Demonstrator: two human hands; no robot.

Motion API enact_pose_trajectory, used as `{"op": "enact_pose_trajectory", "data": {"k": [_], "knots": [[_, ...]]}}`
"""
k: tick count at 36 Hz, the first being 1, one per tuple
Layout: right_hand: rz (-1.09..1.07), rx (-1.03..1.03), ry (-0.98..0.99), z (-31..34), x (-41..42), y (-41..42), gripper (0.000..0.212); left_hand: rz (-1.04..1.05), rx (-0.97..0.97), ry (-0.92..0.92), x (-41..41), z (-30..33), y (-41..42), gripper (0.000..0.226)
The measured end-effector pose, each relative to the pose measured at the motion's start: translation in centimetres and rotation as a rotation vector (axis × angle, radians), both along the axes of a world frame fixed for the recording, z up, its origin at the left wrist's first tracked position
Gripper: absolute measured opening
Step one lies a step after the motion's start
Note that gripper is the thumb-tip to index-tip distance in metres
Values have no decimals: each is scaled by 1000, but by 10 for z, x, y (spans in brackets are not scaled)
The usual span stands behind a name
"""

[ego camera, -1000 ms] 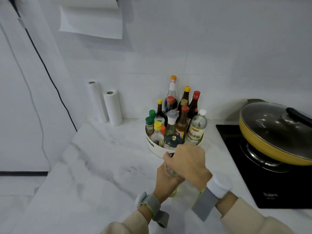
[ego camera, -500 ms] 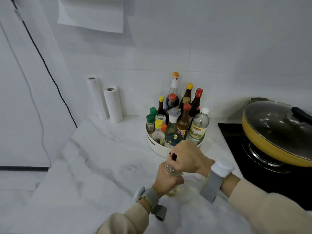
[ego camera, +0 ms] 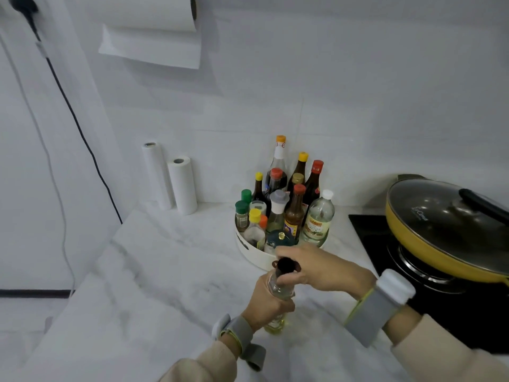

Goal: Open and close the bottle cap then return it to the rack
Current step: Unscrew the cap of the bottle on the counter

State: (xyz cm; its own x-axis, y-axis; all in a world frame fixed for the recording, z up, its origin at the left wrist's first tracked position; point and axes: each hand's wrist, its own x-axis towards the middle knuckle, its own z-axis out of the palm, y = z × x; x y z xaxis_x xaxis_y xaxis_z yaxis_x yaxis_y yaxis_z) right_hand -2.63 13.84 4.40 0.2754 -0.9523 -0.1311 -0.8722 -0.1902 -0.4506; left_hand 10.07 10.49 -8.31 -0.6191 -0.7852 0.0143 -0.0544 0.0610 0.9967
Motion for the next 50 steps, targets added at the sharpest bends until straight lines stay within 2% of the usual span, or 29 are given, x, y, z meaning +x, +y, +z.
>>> {"op": "enact_pose_trajectory", "data": {"k": [4,7,9,10,12,15,19,21,23,25,27,30,31,33,35,36,38,40,44,46,48,50], "knots": [[32,42,-83,7,4,7,16,23,-22,17,1,-2,2,28],[-263,-16,-173,-8,17,23,37,39,-54,12,-1,-6,2,32],[-425,-91,-68,-22,29,28,51,45,-107,-17,-2,-5,0,39],[-470,-137,-11,-27,35,27,51,52,-112,-20,-2,-6,-1,41],[-515,-227,-79,-33,39,24,42,63,-106,20,-2,-9,-3,38],[-481,-238,-326,-37,34,19,36,82,-50,70,-1,-7,-1,39],[-350,-74,-568,-34,22,13,14,68,-20,73,0,-2,2,42],[-284,43,-641,-33,15,8,12,67,-15,69,0,-3,3,48],[-215,125,-654,-30,8,2,13,73,-12,68,0,-4,3,44],[-162,168,-630,-26,4,-2,13,80,-21,64,1,-3,4,34],[-157,174,-615,-24,3,-1,16,74,-29,59,1,-2,5,36],[-343,-2,-556,-31,15,10,29,100,-36,43,2,-4,4,43],[-436,-90,-477,-35,22,15,39,110,-44,44,2,-5,3,43],[-613,-214,-188,-38,37,23,52,111,-65,64,2,-3,3,45],[-713,-278,62,-35,49,25,54,116,-78,86,2,2,5,47],[-722,-285,107,-33,53,24,52,107,-91,81,2,4,6,51],[-701,-251,107,-30,53,21,46,115,-101,75,3,3,5,52],[-631,-149,27,-28,45,16,43,134,-83,71,4,-3,3,45],[-346,106,-158,-20,18,6,42,127,-14,49,3,-5,5,40],[-215,189,-234,-13,11,2,35,88,-3,59,2,-2,6,39],[-127,236,-258,-7,8,-2,29,69,-4,59,2,1,6,38],[-119,218,-198,-3,7,0,32,63,-3,54,3,3,7,40]]}}
